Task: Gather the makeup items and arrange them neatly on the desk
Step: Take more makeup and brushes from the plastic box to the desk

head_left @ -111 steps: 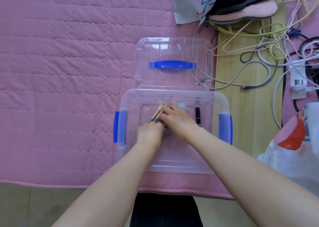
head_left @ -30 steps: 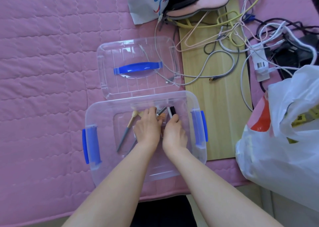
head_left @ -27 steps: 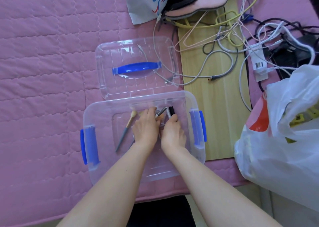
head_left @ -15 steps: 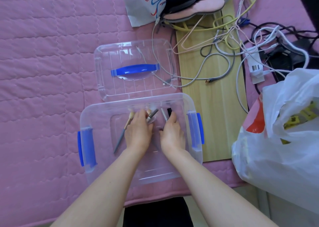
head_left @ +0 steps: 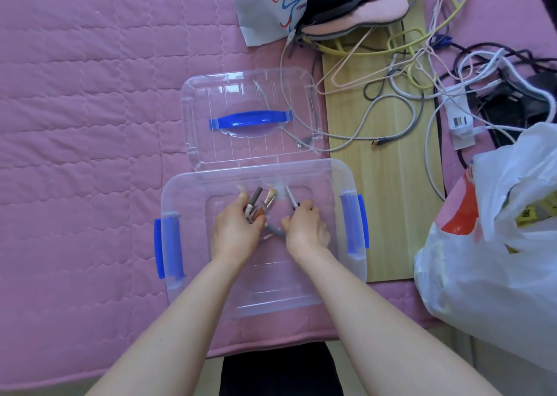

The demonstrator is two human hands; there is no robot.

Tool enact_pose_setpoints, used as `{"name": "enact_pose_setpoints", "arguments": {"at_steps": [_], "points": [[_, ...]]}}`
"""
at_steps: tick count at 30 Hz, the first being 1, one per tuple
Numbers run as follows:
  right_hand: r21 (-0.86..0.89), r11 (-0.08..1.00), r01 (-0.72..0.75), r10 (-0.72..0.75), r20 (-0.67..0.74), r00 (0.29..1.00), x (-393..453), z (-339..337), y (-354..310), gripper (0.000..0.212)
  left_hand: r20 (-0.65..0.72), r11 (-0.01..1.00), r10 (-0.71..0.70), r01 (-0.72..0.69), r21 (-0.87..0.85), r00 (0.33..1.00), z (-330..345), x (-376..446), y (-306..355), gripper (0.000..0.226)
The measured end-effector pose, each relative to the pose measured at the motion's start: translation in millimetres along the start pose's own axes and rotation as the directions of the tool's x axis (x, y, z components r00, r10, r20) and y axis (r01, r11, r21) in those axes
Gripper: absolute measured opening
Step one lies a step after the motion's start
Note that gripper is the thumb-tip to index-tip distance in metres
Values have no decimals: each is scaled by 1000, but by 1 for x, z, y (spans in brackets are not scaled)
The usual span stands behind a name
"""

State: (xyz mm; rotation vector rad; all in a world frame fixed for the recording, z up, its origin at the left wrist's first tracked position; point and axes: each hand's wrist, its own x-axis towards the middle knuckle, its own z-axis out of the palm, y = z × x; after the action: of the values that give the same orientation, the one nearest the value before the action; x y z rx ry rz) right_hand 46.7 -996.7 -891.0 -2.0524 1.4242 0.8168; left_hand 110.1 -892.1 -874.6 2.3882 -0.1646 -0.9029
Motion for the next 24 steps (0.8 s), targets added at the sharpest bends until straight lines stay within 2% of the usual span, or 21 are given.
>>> {"name": "enact_pose_setpoints", "arguments": {"at_steps": [2,5,9,14,17,20,24], "points": [[-4,1000,20,-20,29,999,-5,1,-1,34,18,998,-27,28,-53,999,-3,-3,0,10],[11,999,42,-43,57,997,-7,0,2,36,61,990,-76,83,-117,995,-8,-7,-2,26],[148,983,107,-122,93,988,-10,-11,12,34,117,961,-120,145,-237,986,-15,-14,0,18],[483,844,233,-330,124,936,-35,-30,17,25,100,881,-173,199,-429,980,-28,-27,5,9],[635,749,189,-375,171,911,-57,-50,19,15,77,823,-206,215,-526,976,-41,-41,12,16],[704,702,107,-384,248,890,-76,-67,21,16,71,805,-215,218,-552,974,-54,-61,20,18],[718,677,159,-463,249,851,-107,-94,21,14,38,732,-254,218,-646,967,-69,-95,31,20]]}}
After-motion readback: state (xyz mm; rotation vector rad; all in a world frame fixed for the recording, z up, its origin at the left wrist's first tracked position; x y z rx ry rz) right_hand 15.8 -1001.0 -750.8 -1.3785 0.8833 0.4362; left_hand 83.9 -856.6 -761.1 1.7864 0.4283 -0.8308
